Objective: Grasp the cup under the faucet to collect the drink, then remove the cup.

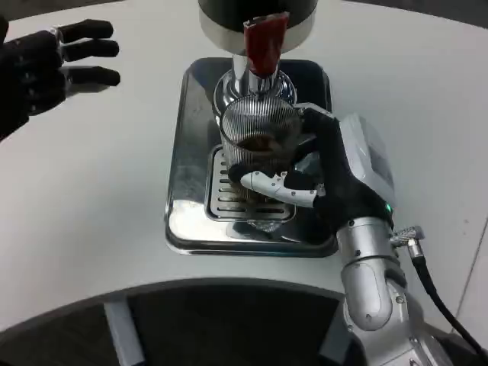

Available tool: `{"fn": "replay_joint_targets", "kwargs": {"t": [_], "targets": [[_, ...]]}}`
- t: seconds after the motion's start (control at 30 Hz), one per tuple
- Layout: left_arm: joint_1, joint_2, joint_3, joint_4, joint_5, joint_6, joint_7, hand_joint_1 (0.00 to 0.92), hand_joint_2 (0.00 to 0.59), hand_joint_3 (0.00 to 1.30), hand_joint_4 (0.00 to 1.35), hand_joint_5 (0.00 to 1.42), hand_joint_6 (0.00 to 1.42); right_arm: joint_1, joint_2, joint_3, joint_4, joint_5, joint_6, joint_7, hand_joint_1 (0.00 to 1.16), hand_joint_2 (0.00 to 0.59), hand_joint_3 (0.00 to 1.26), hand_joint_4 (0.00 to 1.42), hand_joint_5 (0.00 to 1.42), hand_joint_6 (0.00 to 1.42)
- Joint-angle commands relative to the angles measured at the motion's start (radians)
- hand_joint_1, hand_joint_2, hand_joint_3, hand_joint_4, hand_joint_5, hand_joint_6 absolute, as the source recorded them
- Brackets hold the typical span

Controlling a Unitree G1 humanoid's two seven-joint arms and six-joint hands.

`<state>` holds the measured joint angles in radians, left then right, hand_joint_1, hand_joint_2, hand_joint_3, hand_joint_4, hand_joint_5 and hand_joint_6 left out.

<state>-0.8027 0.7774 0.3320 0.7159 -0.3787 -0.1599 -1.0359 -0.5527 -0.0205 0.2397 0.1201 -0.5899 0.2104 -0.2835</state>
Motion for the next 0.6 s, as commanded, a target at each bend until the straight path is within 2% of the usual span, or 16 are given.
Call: {"fn": "replay_joint_targets", "kwargs": {"t": [0.03, 0.33, 0.6], "targets": [[0.046, 0.017, -0.007, -0.027, 0.022, -0.022, 0.003, 0.0, 0.057, 0.23, 0.18, 0.27, 0.15, 0.043, -0.008, 0.006, -0.009, -0.013, 0.001, -0.007, 0.88, 0.263, 0.85, 0.93, 0.93, 1.09], [0.097, 0.015, -0.011, -0.084, 0.043, -0.055, 0.006, 0.0, 0.058, 0.23, 0.15, 0.25, 0.12, 0.087, -0.011, 0.014, -0.048, -0.041, -0.013, -0.034, 0.94, 0.282, 0.91, 1.08, 1.09, 1.27], [0.181, 0.007, -0.03, -0.167, 0.061, -0.111, 0.01, 0.0, 0.059, 0.22, 0.09, 0.19, 0.08, 0.14, -0.028, 0.011, -0.115, -0.04, -0.038, -0.021, 0.96, 0.284, 0.92, 1.11, 1.14, 1.31]]}}
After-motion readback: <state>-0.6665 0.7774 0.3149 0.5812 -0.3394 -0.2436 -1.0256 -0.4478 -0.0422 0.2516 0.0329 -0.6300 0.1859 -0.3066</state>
